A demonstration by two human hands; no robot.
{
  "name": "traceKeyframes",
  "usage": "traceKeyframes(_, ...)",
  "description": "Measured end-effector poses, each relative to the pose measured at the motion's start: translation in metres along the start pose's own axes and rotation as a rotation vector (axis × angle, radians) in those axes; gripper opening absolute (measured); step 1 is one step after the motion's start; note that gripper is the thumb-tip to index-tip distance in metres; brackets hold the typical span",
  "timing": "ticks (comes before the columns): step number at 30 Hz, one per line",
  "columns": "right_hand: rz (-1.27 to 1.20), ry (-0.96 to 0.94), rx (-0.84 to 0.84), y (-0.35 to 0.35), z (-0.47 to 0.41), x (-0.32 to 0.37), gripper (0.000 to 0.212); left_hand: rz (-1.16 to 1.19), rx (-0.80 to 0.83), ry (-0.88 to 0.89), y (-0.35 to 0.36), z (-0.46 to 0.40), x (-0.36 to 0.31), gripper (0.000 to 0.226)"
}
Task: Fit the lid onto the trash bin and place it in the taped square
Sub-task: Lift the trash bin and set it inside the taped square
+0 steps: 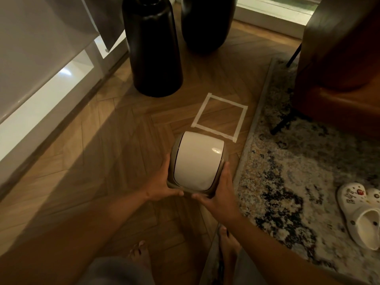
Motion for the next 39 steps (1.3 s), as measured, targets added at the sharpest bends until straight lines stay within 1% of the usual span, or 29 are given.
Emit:
traceKeyframes(5,0.055,-0.034,-0.008,0.001,-0.003,-0.006,0.14,0.045,-0.017,0.031,0.0,-0.006,0.003,0.135)
traceKeyframes(8,0.066,-0.052,-0.016,-0.001,-0.006,-0.009,0.138,0.034,-0.025,0.033,0.001,-0.01,0.002,0.132)
traceKeyframes(14,-0.056,-0.031,0.003,0.002,-0.014,-0.011,0.138,0.046,-0.031,0.022,-0.003,-0.021,0.004,0.128)
traceKeyframes(23,-0.087,-0.01,0.028,-0.012,-0.046,-0.014,0.139,0.057,-0.059,0.04,-0.011,-0.049,0.001,0.12)
traceKeyframes(31,-0.156,-0.002,-0.011,-0.024,-0.072,-0.027,0.136,0.032,-0.054,0.058,-0.015,-0.082,-0.01,0.123)
traceKeyframes(39,-0.14,-0.064,-0.024,-0.047,-0.118,-0.04,0.134,-0.027,-0.058,0.068,-0.027,-0.137,-0.02,0.126)
Point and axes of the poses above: each hand's wrist, its own z-axis away from the middle knuckle, its own y-axis out of the palm, x = y × z, the point moved 3 cm from there along -z, towards the middle knuckle, and after that the axes turned 5 degrees about x, right-handed, at the moved point
